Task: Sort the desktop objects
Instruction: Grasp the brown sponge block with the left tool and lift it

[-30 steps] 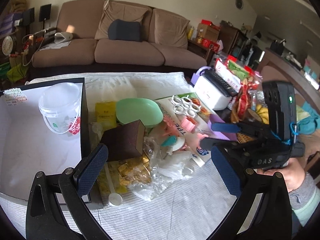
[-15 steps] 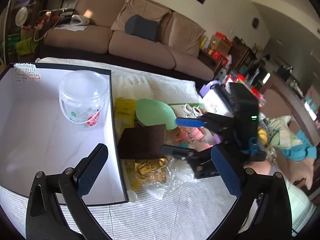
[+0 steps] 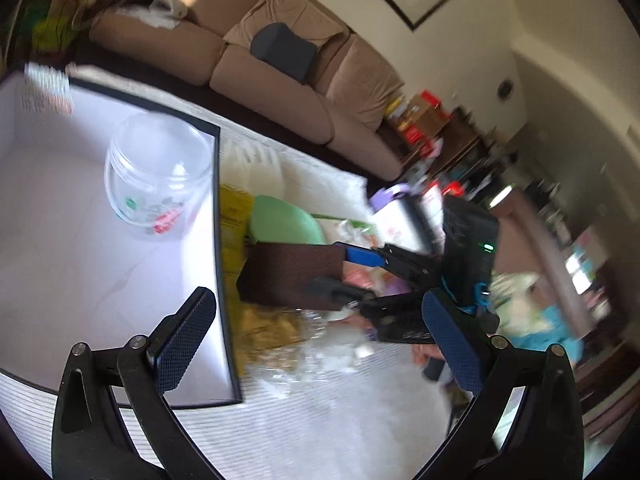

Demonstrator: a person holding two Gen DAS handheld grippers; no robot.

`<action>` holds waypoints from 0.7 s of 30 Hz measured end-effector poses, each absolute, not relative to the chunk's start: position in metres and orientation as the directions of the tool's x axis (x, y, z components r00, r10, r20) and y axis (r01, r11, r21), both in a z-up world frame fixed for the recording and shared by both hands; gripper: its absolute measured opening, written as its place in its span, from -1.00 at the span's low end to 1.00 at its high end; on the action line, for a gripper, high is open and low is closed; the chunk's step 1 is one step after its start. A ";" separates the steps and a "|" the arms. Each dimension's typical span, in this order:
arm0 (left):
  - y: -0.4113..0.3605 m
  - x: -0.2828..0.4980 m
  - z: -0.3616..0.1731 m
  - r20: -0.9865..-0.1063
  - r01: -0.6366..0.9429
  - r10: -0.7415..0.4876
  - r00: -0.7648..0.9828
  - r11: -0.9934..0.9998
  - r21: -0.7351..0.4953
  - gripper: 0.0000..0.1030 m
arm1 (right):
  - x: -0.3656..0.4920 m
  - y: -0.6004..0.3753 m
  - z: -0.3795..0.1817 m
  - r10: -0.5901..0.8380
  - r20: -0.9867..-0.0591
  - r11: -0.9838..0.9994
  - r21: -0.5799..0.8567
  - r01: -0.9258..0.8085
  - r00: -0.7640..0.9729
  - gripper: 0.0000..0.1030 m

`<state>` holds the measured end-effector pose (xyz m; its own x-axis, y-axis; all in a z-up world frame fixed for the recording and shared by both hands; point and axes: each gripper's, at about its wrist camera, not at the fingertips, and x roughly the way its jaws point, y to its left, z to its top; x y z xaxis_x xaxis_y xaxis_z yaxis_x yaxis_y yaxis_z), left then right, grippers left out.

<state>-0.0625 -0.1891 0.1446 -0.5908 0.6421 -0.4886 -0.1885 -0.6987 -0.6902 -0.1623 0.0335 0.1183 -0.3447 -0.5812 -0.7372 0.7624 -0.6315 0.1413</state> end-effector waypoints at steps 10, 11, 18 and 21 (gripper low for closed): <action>-0.226 -0.064 0.118 -0.069 -0.159 0.845 -0.530 -0.179 -0.971 1.00 | -0.066 0.044 0.202 -0.784 -0.436 -0.574 0.239 0.783 -0.442 0.44; -0.229 -0.063 0.116 -0.040 -0.159 0.850 -0.526 -0.144 -0.977 1.00 | -0.058 0.033 0.204 -0.783 -0.432 -0.571 0.211 0.794 -0.448 0.44; -0.273 -0.054 0.095 0.085 -0.124 0.819 -0.568 0.017 -0.992 0.10 | -0.043 -0.027 0.201 -0.795 -0.429 -0.536 0.166 0.828 -0.429 0.44; -0.293 -0.054 0.095 0.069 -0.129 0.791 -0.608 -0.013 -0.992 -0.57 | -0.047 -0.043 0.198 -0.805 -0.429 -0.523 0.188 0.832 -0.409 0.45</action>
<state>-0.0536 -0.2931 0.0949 -0.6081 0.7909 0.0688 -0.1288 -0.0127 -0.9916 -0.0472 -0.0428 0.1978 -0.4091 -0.8055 -0.4288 0.8316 -0.5225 0.1881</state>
